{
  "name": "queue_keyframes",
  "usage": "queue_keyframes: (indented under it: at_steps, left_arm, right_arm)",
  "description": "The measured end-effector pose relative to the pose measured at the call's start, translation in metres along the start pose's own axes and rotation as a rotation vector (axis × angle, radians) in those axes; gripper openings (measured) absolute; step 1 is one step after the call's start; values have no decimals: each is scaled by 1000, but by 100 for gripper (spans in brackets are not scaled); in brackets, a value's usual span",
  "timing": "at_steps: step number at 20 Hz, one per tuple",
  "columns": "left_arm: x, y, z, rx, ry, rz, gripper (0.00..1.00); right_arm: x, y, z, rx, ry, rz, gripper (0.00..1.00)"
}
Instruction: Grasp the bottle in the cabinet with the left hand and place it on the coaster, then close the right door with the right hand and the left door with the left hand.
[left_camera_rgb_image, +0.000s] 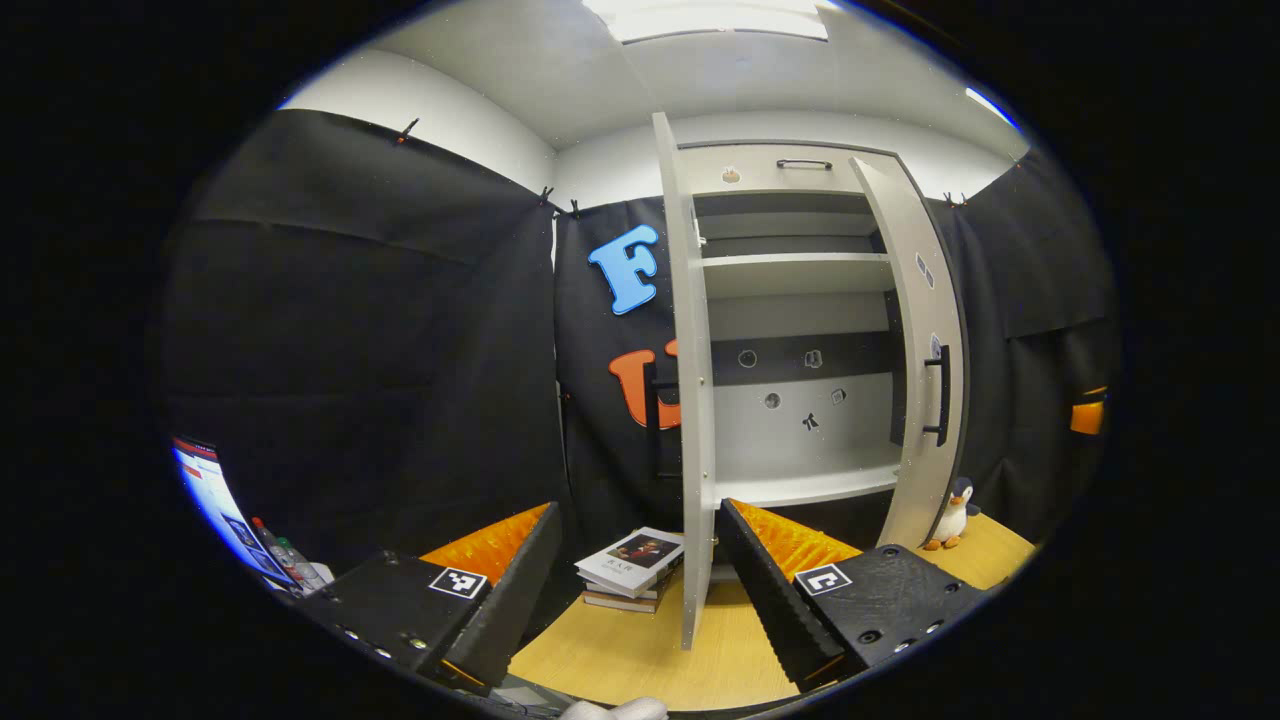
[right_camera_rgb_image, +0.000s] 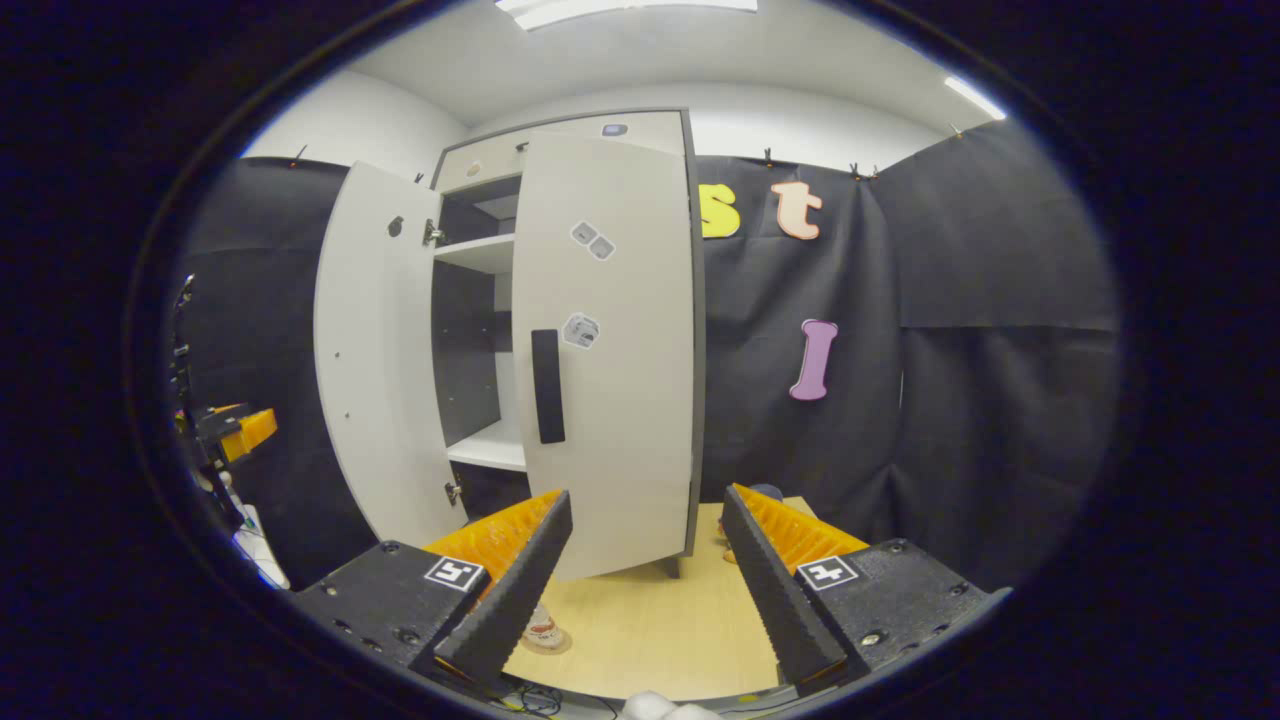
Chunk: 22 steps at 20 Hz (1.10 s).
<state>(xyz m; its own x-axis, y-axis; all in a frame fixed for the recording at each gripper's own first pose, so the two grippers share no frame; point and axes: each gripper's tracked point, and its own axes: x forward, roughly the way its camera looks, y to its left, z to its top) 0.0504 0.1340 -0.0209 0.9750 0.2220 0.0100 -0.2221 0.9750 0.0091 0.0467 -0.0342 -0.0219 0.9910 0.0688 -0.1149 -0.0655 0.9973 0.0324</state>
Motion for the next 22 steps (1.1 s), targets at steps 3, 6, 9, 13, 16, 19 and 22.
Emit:
queue_keyframes:
  at_steps: [3, 6, 9, 13, 16, 19, 22]
  left_arm:
    - [30, 21, 3, 42, -18, 6, 95]
    - [60, 33, 17, 40, -43, -3, 95]
    - [95, 38, 19, 37, -37, -5, 95]
    - [126, 43, 16, 21, -16, 9, 95]
    - [141, 48, 6, 15, 14, 30, 95]
    - [138, 43, 4, -3, 7, 6, 92]
    - [139, 39, 5, -4, 2, -9, 92]
  right_arm:
    - [-26, 2, -16, 14, 22, -32, 99]
    - [-44, 0, -27, 17, 44, -59, 99]
    - [-55, -2, -33, 28, 63, -72, 99]
    - [-61, -8, -31, 25, 65, -88, 99]
    - [-65, -14, -29, 17, 65, -97, 99]
    - [-65, -21, -32, 19, 72, -111, 99]
    - [-61, -17, -33, 31, 80, -96, 99]
